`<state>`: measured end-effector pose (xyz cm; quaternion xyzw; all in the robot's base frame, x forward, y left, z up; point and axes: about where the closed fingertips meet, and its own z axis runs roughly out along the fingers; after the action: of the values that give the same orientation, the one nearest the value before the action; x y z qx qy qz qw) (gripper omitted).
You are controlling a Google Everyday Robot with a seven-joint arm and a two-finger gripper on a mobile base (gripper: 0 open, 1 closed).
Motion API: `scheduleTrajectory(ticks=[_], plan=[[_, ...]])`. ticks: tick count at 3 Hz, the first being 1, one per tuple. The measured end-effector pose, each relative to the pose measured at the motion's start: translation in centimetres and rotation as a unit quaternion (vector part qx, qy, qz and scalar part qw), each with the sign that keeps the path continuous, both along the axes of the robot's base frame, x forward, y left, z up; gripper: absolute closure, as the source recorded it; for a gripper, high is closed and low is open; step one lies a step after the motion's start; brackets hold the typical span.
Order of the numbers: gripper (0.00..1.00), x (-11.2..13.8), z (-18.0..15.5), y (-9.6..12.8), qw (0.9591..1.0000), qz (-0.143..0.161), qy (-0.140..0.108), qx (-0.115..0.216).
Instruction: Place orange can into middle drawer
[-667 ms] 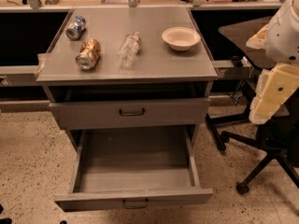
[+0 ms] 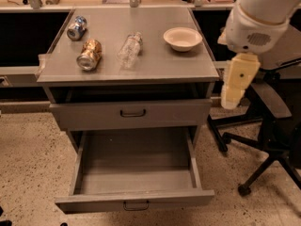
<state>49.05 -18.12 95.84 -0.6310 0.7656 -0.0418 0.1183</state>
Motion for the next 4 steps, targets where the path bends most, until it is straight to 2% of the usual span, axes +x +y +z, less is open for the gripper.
scheduleTrajectory(ticks=[1,2,3,4], plan=[[0.0,6.5,-2.3,8.6,0.9955,0.091,0.007,0.025],[0.0,8.9,-4.8,14.0,0.9814,0.188,0.013,0.039],[0.0,8.9,-4.7,14.0,0.9812,0.189,0.011,0.039],[0.0,9.5,-4.5,13.8,0.9851,0.165,-0.001,0.049]])
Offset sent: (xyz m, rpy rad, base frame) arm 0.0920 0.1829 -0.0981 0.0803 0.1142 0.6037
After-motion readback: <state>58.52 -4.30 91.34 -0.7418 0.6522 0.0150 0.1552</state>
